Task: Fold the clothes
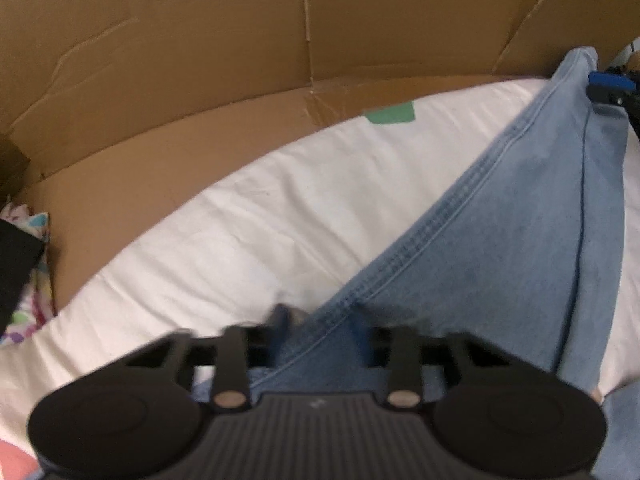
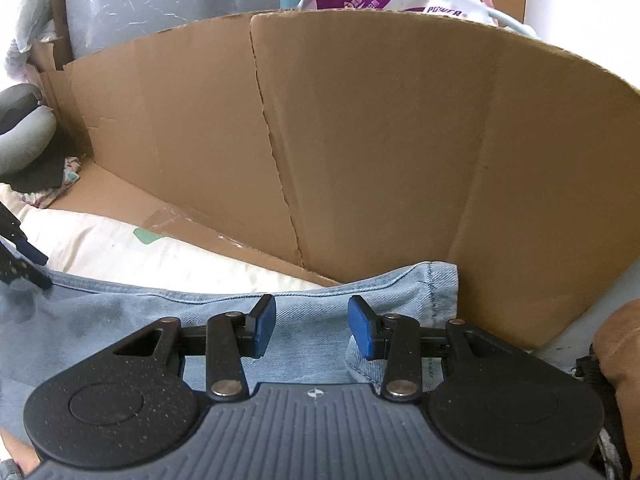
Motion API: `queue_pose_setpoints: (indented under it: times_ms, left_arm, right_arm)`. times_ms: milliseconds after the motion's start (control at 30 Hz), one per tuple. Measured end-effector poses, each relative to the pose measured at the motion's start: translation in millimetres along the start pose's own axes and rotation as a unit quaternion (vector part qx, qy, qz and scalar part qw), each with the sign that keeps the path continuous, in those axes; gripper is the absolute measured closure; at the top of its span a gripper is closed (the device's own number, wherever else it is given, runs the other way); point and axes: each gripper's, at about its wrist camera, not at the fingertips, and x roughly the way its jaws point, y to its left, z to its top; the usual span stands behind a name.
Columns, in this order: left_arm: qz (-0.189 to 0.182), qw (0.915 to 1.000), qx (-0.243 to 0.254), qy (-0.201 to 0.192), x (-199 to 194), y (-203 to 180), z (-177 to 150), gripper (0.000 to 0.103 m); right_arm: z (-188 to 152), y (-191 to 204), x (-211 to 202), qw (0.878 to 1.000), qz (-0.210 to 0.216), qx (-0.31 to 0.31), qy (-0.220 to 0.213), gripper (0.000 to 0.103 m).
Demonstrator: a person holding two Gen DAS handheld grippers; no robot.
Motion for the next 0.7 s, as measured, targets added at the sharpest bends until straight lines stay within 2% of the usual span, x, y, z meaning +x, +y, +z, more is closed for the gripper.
queue_pose_setpoints:
  times_ms: [200, 300, 533, 700]
  left_arm:
    - [-0.003, 0.9997, 0.014, -0.018, -14.5, 1.0, -1.5, 0.100]
    - [0.004, 0.9994, 0.010, -0.032, -16.6, 2.3, -0.9, 0.100]
    - [0.023, 0.9989, -0.008, -0.039, -7.1, 4.2, 2.0, 0.099]
    - [0.028, 0.9966, -0.050, -0.060, -12.7, 0.9, 3.8, 0.092]
  right_arm:
    - [0.6, -0.6, 14.3, 1.000, -0.003, 0.006, 0.013, 0.056]
    - [-2.4, -7.4, 26.4, 0.999, -0.011, 0.012, 0.039, 0.056]
    - [-11.7, -18.1, 35.0, 0.996, -0.020, -0.001, 0.083, 0.056]
    - [-13.1, -23.6, 28.9, 0.994, -0.033, -0.001, 0.100, 0.056]
